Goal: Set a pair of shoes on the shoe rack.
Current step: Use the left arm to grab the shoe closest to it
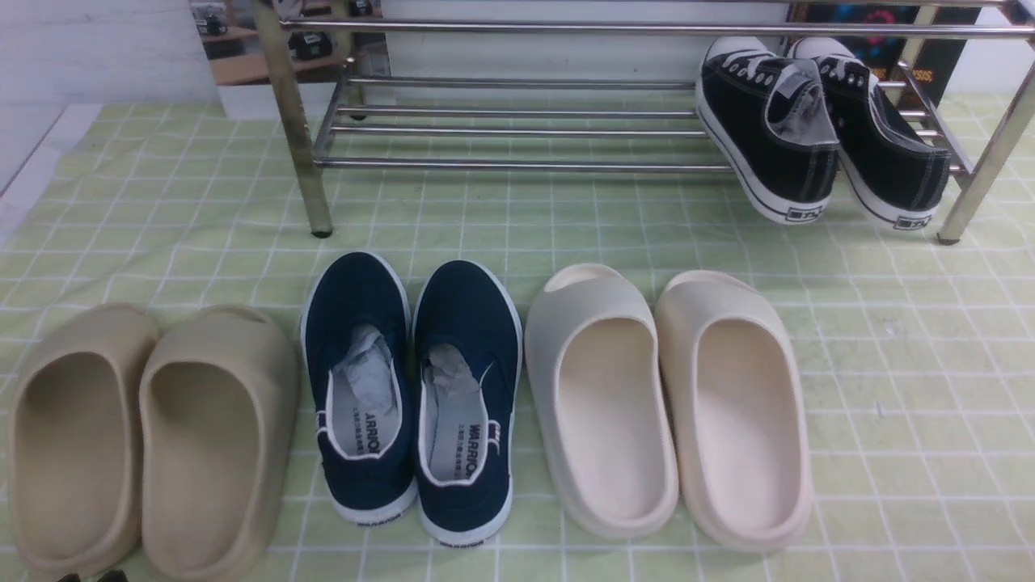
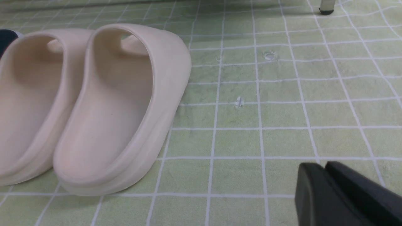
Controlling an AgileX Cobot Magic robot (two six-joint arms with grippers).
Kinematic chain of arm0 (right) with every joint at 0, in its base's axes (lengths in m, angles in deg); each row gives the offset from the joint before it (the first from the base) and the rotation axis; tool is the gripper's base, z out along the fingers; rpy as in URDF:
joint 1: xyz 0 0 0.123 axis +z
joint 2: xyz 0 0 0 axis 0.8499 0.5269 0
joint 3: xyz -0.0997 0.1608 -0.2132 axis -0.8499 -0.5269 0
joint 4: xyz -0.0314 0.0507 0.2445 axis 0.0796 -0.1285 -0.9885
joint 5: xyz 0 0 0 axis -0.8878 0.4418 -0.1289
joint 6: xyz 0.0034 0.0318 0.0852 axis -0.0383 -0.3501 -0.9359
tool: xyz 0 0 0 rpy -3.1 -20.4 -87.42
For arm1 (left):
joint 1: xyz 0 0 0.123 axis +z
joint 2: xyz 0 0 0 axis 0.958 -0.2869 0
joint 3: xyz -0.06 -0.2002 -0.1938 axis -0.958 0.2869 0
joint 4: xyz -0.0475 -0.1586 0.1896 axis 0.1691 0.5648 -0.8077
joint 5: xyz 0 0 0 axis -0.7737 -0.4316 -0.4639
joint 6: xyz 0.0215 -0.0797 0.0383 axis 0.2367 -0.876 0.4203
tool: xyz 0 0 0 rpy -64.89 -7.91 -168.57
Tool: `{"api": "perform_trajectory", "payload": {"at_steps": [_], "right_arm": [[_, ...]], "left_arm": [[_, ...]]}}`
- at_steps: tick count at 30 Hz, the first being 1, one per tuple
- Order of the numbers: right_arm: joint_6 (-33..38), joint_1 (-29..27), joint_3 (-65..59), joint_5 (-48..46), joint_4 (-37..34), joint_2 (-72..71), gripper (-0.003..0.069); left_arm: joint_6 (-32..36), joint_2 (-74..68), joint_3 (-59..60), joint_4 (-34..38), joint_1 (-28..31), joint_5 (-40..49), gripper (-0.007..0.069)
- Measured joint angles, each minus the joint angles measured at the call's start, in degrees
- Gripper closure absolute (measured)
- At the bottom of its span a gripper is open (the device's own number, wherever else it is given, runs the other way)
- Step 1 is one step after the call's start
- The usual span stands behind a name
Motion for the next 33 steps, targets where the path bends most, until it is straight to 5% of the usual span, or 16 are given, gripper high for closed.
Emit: {"api": "perform_trajectory", "payload": {"at_steps": [33], "right_arm": [[0.0, 0.0, 0.0, 0.0, 0.0, 0.0, 0.0546]], "left_arm": [[0.0, 0.0, 0.0, 0.0, 0.0, 0.0, 0.0387]]}}
